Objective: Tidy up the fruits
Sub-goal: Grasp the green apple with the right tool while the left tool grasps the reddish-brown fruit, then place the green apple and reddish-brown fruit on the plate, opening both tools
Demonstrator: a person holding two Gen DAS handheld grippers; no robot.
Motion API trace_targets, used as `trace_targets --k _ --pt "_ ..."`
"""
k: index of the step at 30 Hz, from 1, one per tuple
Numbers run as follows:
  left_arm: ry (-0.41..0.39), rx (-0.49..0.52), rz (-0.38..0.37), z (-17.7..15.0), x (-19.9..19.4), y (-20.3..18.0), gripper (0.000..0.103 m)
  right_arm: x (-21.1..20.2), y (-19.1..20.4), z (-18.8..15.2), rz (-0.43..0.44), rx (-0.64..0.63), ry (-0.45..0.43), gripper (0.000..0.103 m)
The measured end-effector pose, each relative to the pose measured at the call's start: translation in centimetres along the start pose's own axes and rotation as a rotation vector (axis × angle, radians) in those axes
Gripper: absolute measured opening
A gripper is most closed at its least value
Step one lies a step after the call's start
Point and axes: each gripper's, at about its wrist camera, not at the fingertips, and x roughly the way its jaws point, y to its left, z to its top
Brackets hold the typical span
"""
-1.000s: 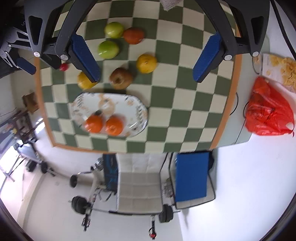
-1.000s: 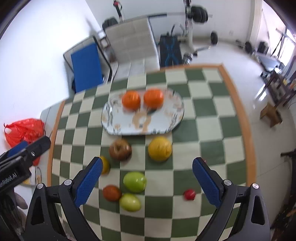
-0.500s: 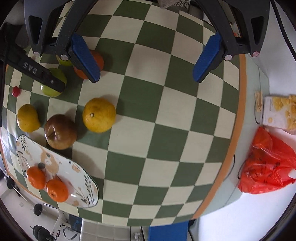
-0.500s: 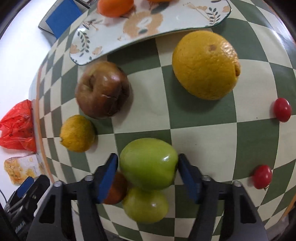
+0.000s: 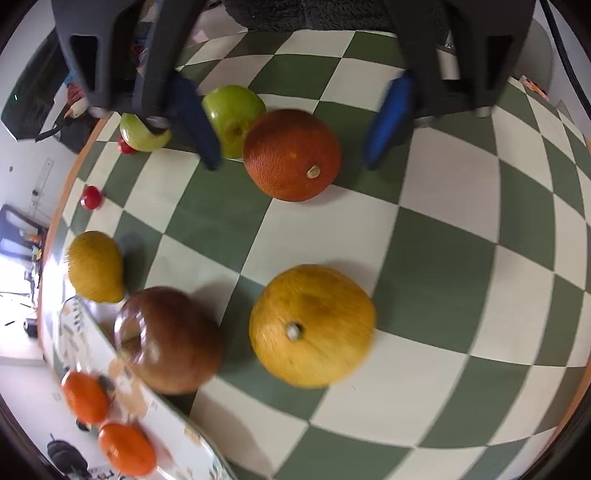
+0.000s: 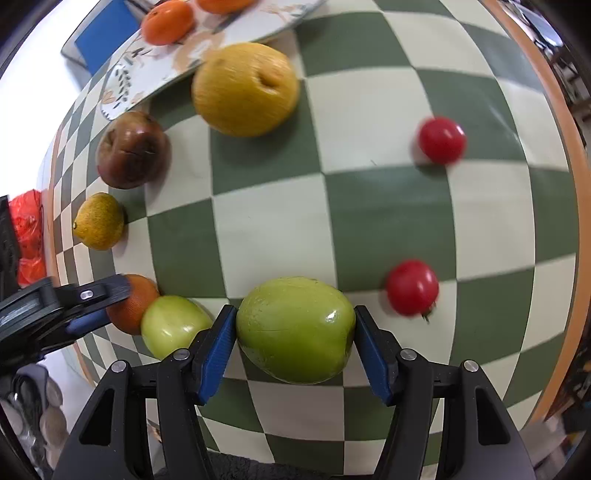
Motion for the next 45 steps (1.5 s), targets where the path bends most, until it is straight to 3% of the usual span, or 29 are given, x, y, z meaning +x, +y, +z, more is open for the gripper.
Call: trace_targets --k 1,7,15,21,27,31,35,39,45 --pt "0.004 0.005 0.001 0.1 0.2 -0.1 0.054 0.3 -0.3 -0.4 0.007 0.014 0.006 0.065" --pt "-0.053 0.111 0.119 -1.1 -0.3 -0.6 0.054 1.0 -0.2 -1.2 0.013 0.033 0.01 0.066" --pt "-0.083 0.135 0.139 -1.3 -0.4 -1.5 0.054 0.7 -0.4 -0.6 0.0 0.025 0.025 0.066" --pt "-0.082 0.125 0.114 -2.2 -1.0 -2.0 0.054 0.6 1.0 -0.6 -0.044 -0.034 0.016 0.065" --pt "-0.189 0.202 0.013 -3.2 -8.1 -4.8 0.054 -5.4 2.6 0.6 0.058 -0.061 -0.081 0.065" --pt "-0.287 0.266 -0.002 0.1 -12.7 -8.4 0.054 -9.8 4.6 5.7 0.105 -0.093 -0.177 0.065" --pt "-0.34 0.306 0.065 5.4 -14.6 -10.3 0.054 -10.4 6.4 12.8 0.059 -0.134 -0.221 0.065" --pt "-0.325 0.32 0.158 11.9 -13.7 -11.6 0.054 -7.8 7.1 19.0 0.025 -0.165 -0.159 0.065" --pt "-0.249 0.337 0.254 18.6 -10.9 -12.5 0.054 -3.9 7.4 22.8 -0.047 -0.216 -0.076 0.065"
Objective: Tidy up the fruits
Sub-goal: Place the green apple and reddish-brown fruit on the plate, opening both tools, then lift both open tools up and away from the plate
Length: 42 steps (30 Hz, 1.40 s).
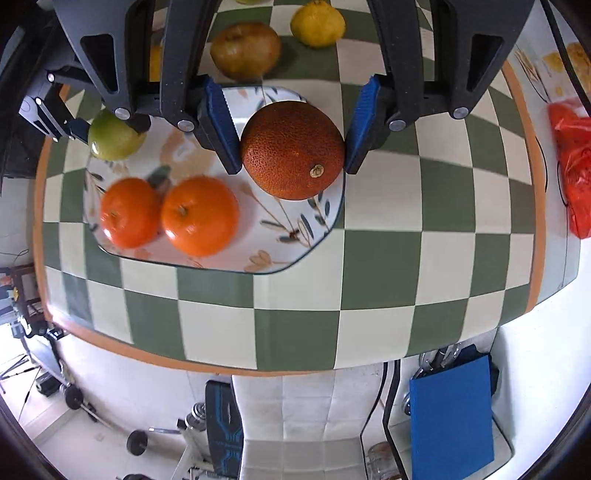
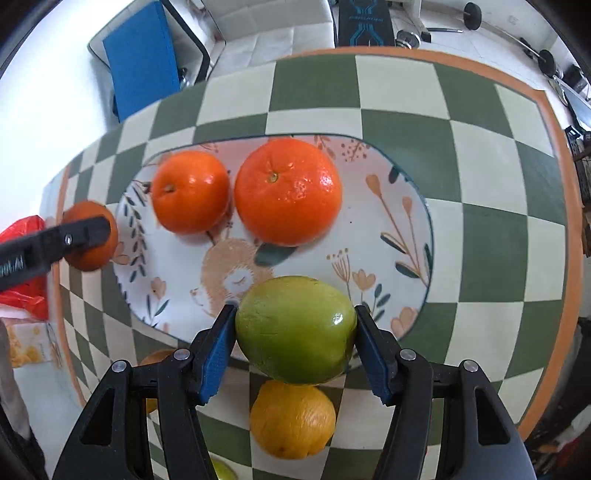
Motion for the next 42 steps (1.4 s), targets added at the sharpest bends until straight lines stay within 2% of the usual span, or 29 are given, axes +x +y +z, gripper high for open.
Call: trace_targets --k 4,10,12,13,15,16,17,18,19,24,30,42 --pt "0.042 0.034 0.022 1.4 2.0 -0.2 0.054 1.6 0.1 0.8 -0.023 -0.016 0.045 0.065" --pt "0.099 0.064 0.025 2.1 4.0 -0.6 0.055 1.6 -0.2 1.8 -0.026 0.01 0.076 0.066" --pt "0.097 0.062 0.019 2.0 3.9 -0.5 0.055 1.4 -0.4 1.8 -0.006 0.032 0.076 0.079" --pt "0.09 0.06 0.022 2.0 3.8 -0.4 0.058 1.1 -0.5 1.9 -0.002 0.043 0.07 0.082" --pt "0.073 0.058 0.02 1.9 3.3 -0.3 0.073 0.6 -0.7 1.8 -0.009 0.055 0.061 0.085" --pt "0.064 0.061 0.023 1.8 3.0 -0.3 0.087 0.2 -1.1 1.7 -0.011 0.063 0.059 0.085" --pt "0.055 0.064 0.023 1.6 2.7 -0.2 0.089 -0.1 -1.2 1.6 -0.016 0.069 0.057 0.088" --pt "0.043 0.065 0.023 1.4 2.3 -0.1 0.09 -0.4 -1.3 1.5 -0.024 0.074 0.051 0.094" --pt "0.034 0.067 0.025 1.0 2.0 -0.1 0.09 -0.7 -1.3 1.3 -0.03 0.076 0.043 0.096" --pt "-0.015 0.065 0.046 -1.4 0.0 0.1 0.09 -2.7 -1.4 -0.2 -0.088 0.093 -0.012 0.096" --pt "-0.143 0.037 0.078 -5.6 -3.0 0.2 0.09 -5.4 0.2 -3.2 -0.12 0.108 -0.098 0.096" --pt "-0.337 0.026 0.06 -13.1 -10.6 -0.3 0.09 -12.8 1.9 -10.0 -0.169 0.095 -0.289 0.096"
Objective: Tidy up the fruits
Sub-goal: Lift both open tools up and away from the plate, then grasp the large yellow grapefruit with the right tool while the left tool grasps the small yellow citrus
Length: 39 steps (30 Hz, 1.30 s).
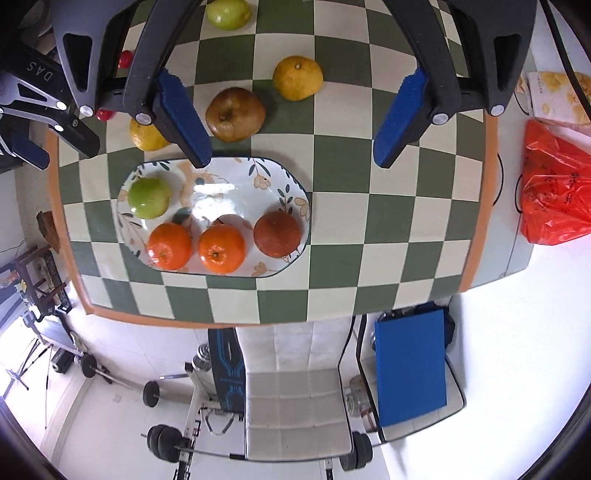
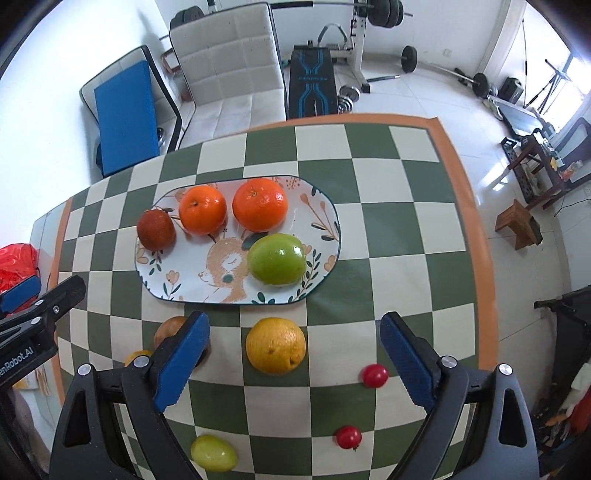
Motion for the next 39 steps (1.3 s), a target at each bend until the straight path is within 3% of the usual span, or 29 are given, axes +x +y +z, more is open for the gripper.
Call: trace_targets --k 10,24,32,35,37,39 --pt "-0.086 0.02 -0.039 -3.1 -6.6 -0.5 0.09 -7.1 0.7 -3.7 0.02 -0.024 -0.103 0.096" --pt "-0.167 0.006 -0.036 -5.6 -11.3 -0.2 0.09 -13.6 1.4 -7.2 0.035 -0.025 -0.207 0.096" --pt "-0.15 -0.022 -0.037 -5.5 -10.6 0.1 0.09 -13.1 1.3 -7.0 0.065 -0.002 -0.194 0.096" --pt "-0.114 -0.02 -0.023 -5.2 -9.0 0.2 0.09 -11.9 1.0 -6.6 0.08 0.015 -0.177 0.096" --pt "-0.089 -0.029 -0.001 -5.0 -7.6 0.6 0.099 -10.5 0.6 -6.1 0.111 0.034 -0.154 0.096" --pt "-0.042 -0.039 0.018 -4.8 -5.5 1.1 0.099 -8.2 0.0 -5.5 0.14 0.062 -0.108 0.096"
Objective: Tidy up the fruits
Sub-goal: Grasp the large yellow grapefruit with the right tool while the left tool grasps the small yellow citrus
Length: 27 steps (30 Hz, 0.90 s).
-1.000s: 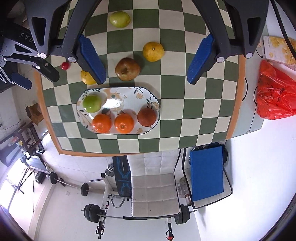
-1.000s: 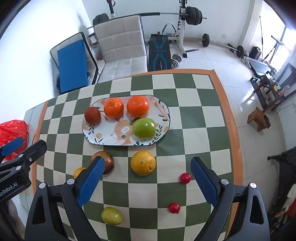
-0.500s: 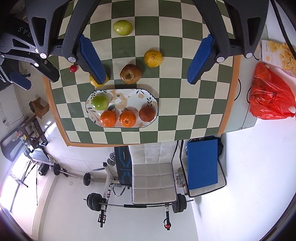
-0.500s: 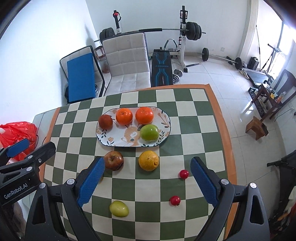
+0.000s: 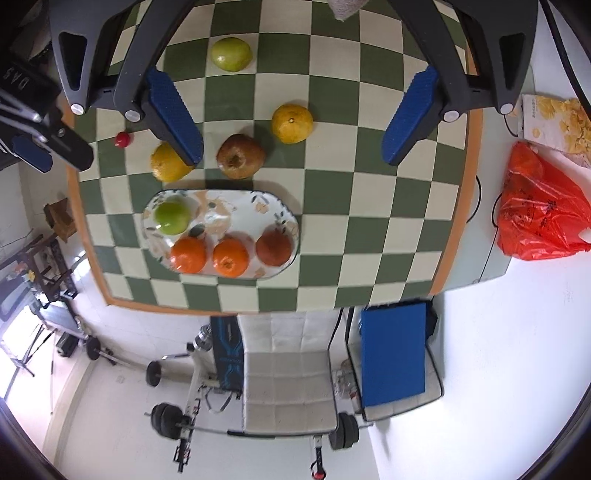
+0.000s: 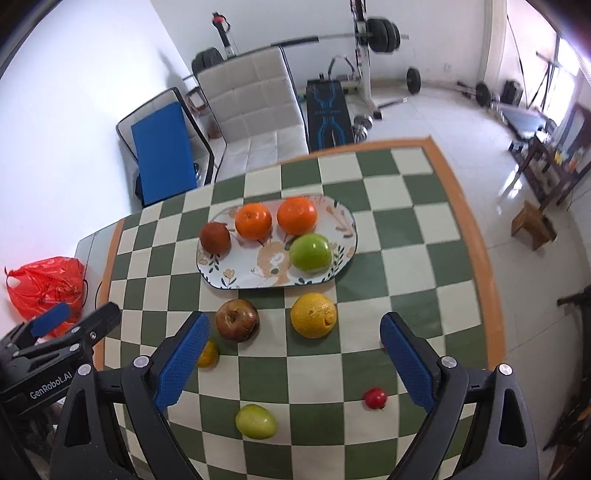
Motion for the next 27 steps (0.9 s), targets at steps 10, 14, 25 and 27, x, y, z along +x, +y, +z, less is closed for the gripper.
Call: trace_targets --k 10,14,25,27 --pt "0.253 -0.092 0.013 -1.0 9.2 2.9 0.099 17.0 -3.2 0.9 0.008 0.09 0.32 0.082" --pt "0.351 -0.119 -0.024 -1.8 12.2 3.2 0.099 21.5 -2.8 -0.1 -0.028 0.045 0.405 0.066" --pt "0.436 0.117 -0.022 -4.2 17.3 -0.7 0.099 20.4 -1.8 -5.0 -0.005 -0.031 0.465 0.065" --pt "0.434 0.18 -0.011 -4.6 17.8 -1.8 0.099 20.3 -2.2 -6.4 0.003 -0.014 0.485 0.065"
